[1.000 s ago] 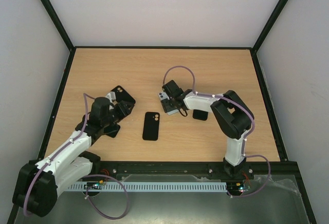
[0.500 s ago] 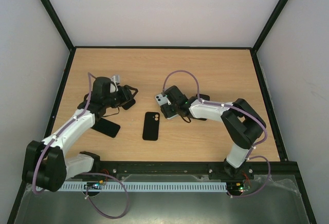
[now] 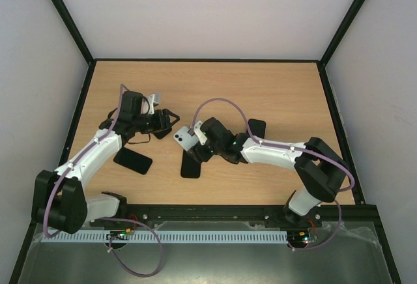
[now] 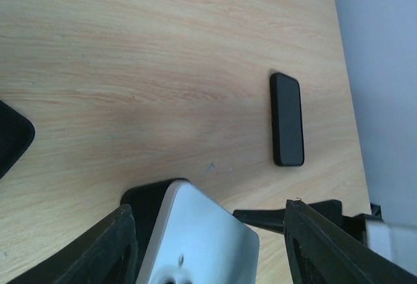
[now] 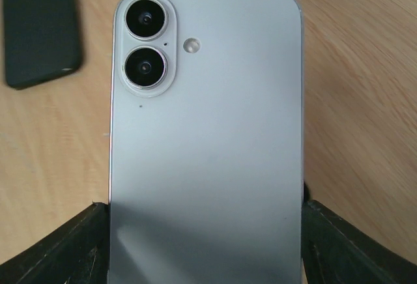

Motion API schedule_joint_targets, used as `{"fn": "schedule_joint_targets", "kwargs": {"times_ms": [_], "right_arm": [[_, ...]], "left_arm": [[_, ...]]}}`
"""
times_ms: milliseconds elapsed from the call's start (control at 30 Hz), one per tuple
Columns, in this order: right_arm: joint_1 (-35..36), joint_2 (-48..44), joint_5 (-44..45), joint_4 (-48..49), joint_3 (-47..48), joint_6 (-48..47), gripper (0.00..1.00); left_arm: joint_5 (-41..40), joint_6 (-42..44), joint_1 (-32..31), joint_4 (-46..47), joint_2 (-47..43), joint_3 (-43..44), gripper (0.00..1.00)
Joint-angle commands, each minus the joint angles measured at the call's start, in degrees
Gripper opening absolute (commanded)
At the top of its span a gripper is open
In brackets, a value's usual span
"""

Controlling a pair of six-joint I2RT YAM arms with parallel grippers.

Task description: Put the phone into the phone case

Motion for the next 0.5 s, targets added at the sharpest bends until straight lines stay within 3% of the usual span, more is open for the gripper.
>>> {"fn": "schedule_joint_targets", "kwargs": {"times_ms": [0,300,467], "right_arm": [[2.3,-3.5,-1.5,6.5,-0.3,-1.7,0.55],[3.0,-7.5,-3.6,9.3,-3.2,-3.0,0.53],[3.0,-8.7,-4.4,9.6,-3.6,-3.3,0.52]], "left_arm": [[3.7,5.2,0.4,-5.0,1.4,1.3,0.61],[9.0,10.8,0.9,-9.2,1.5,1.8,0.55],[14.7,8.1,1.4,-4.4,1.0,-1.1,0.35]]}}
